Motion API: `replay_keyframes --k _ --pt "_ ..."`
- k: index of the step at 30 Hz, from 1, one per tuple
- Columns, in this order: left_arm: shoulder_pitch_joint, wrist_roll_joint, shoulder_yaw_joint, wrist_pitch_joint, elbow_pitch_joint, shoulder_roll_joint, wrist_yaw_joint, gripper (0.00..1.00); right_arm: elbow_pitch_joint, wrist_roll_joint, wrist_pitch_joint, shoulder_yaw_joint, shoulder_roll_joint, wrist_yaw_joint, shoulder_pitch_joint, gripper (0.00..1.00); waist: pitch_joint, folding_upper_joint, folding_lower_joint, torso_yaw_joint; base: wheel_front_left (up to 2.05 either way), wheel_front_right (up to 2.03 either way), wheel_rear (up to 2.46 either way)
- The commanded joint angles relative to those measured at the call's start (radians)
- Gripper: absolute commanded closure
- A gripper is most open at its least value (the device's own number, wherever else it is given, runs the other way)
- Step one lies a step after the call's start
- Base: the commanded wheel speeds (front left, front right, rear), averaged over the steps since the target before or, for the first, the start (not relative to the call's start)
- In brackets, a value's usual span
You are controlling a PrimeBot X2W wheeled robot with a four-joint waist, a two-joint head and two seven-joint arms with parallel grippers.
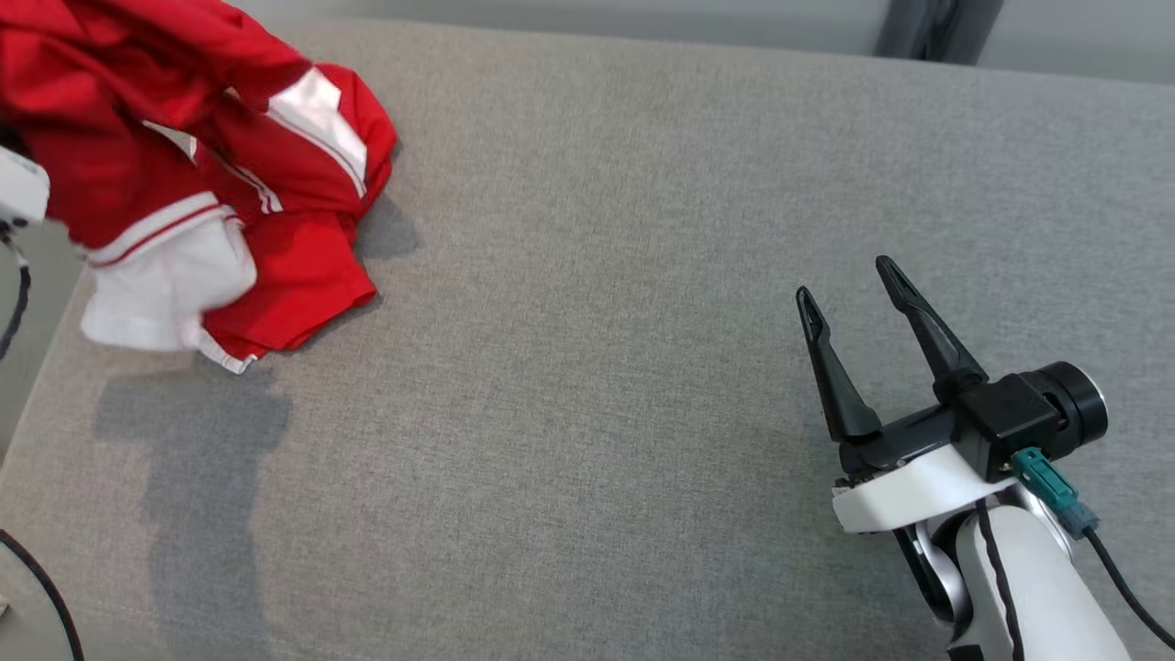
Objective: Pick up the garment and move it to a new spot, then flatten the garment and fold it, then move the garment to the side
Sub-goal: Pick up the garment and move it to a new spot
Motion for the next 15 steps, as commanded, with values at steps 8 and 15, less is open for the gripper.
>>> replay_keyframes --k 8,15 --pt "-0.043 0.003 0.023 -0.027 -0.189 -0.014 0.030 1.00 -0.019 0.056 -0.006 -0.001 -0.006 0.000 0.032 0.00 -0.077 0.0000 0.0000 -0.073 0.00 0.00 0.00" --pt "-0.013 -0.006 -0.007 0.050 -0.429 -0.036 0.099 1.00 -0.038 0.088 -0.004 -0.011 -0.006 0.000 0.036 0.00 -0.082 0.0000 0.0000 -0.175 0.00 0.00 0.00"
